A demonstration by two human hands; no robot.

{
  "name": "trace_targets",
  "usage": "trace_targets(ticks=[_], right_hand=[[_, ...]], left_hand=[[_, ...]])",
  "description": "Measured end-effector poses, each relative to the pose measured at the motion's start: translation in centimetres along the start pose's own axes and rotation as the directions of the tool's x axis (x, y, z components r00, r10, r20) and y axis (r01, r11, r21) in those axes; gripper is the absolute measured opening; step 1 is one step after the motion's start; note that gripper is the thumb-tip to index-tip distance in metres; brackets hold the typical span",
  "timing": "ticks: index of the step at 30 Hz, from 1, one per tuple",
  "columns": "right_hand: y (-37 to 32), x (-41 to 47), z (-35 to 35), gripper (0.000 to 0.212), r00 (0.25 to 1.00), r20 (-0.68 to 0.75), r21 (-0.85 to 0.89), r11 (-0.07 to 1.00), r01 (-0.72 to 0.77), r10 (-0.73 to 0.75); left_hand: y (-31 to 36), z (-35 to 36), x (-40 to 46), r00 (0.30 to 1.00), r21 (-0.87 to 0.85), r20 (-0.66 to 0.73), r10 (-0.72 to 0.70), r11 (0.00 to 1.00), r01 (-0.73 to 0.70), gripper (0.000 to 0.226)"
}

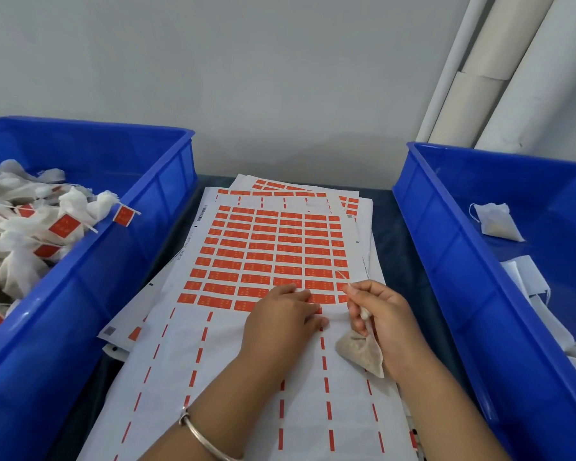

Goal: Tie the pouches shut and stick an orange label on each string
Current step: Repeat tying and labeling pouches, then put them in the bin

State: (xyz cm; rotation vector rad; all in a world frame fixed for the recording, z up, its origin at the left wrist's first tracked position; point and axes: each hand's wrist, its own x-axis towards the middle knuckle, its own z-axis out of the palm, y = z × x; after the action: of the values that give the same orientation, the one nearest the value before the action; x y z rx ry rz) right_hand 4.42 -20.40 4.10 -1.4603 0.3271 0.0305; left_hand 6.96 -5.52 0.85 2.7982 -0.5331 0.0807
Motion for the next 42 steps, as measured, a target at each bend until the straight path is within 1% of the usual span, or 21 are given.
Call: trace_targets(ticks=[5,10,14,19,23,25,27,29,32,36,38,42], right_hand=[[0.0,0.0,-0.1,0.007,1.000,0.011,0.004,1.000,-0.005,0.005],[-0.1,0.0,-0.2,0.008,1.000,0.020,0.008,1.000,-0.012,0.012],[0.0,-0.1,-0.2,0.007,1.000,0.021,0.005,1.000,-0.011,0.011],[-0.1,-0.1,-0.1,0.007,1.000,0.016,-0.008,1.000,-0.005,0.005],[-0.1,-0.1,0.0,0.007,1.000,0.008,-0.019,1.000,-0.003,0.003],[-0.1,-0.1,0.0,0.007,1.000,0.002,-0.017,1.000,-0.007,0.007],[-0.1,-0.1,0.0,0.007,1.000,0.002,-0.014,1.000,-0.014,0.014],[-0.1,-0.1,0.0,0.008,1.000,0.008,-0.008,1.000,-0.020,0.020],[-0.1,-0.1,0.0,0.008,1.000,0.011,-0.011,1.000,-0.023,0.024],[-0.1,0.0,0.0,0.007,1.000,0.001,-0.013,1.000,-0.024,0.024],[-0.1,0.0,0.0,0.007,1.000,-0.002,-0.019,1.000,-0.024,0.024],[-0.1,0.0,0.1,0.007,1.000,-0.006,-0.018,1.000,-0.025,0.025]], left_hand=[[0.1,-0.2,-0.1,0.998,0.022,-0.058,0.038,0.999,-0.037,0.036],[0.3,-0.3,-0.4,0.993,-0.026,-0.109,0.043,0.999,-0.046,0.034],[0.5,-0.6,-0.4,0.989,-0.009,-0.134,0.064,0.998,-0.065,0.033],[0.5,-0.6,-0.3,0.988,-0.037,-0.143,0.059,0.997,-0.065,0.031],[0.4,-0.7,-0.2,0.989,-0.067,-0.144,0.032,0.997,-0.042,0.032],[0.4,-0.8,0.0,0.990,-0.126,-0.133,-0.035,0.992,0.018,0.034],[0.1,-0.9,0.1,0.993,-0.196,-0.084,-0.081,0.979,0.064,0.036],[-0.1,-1.0,0.1,0.996,-0.224,-0.019,-0.082,0.972,0.076,0.037],[-0.4,-1.2,0.3,0.998,-0.169,0.035,-0.051,0.984,0.056,0.037],[-0.2,-1.8,0.7,0.999,-0.102,0.038,-0.005,0.995,0.009,0.033],[-0.2,-2.0,0.7,0.999,-0.072,0.032,0.025,0.997,-0.023,0.032],[-0.4,-2.1,0.4,0.996,-0.031,-0.023,0.087,0.996,-0.088,0.031]])
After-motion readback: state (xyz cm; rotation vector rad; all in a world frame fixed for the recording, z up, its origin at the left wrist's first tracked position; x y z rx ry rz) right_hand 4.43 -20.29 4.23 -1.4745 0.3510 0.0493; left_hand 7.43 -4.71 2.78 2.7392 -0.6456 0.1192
